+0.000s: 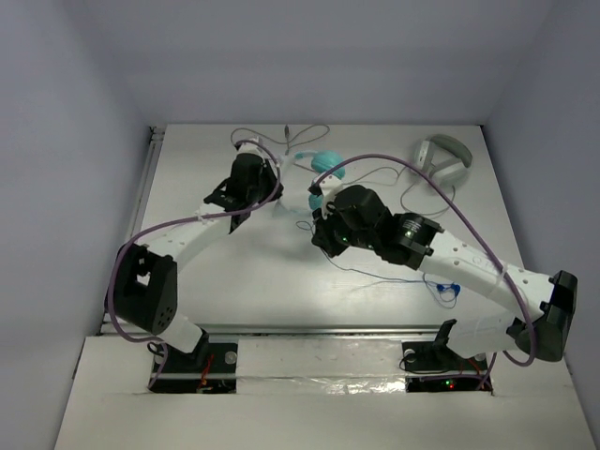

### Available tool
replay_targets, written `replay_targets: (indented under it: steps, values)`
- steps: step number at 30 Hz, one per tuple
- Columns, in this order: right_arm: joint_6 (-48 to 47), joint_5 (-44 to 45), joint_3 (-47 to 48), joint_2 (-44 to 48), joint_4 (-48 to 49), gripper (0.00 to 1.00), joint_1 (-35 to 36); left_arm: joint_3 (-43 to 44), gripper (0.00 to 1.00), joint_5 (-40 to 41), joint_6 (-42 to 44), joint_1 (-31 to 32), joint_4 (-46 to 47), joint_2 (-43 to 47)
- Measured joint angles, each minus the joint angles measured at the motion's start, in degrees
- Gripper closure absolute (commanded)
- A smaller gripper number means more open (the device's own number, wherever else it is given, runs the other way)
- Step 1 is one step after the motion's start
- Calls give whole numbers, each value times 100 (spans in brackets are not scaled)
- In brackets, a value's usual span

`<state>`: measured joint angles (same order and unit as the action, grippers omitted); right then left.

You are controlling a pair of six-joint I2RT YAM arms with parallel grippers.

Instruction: Wrap the headphones

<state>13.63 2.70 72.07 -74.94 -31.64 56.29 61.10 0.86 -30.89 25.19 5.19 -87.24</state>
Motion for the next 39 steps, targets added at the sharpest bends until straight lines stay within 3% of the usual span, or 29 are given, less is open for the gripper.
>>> replay_targets:
  steps: [7,13,29,39]
  values:
    - [-232,343,289,-269,-448,100,0,-503,100,-203,365,577,-39,-7]
    - [-251,905,289,-267,-699,100,-37,-525,100,-431,623,544,-317,157]
    - [-256,2173,326,39,-824,100,-315,122,100,-713,2085,723,-2352,728]
    - [-424,2734,334,136,-643,100,-378,127,100,-1419,2645,789,-2573,651]
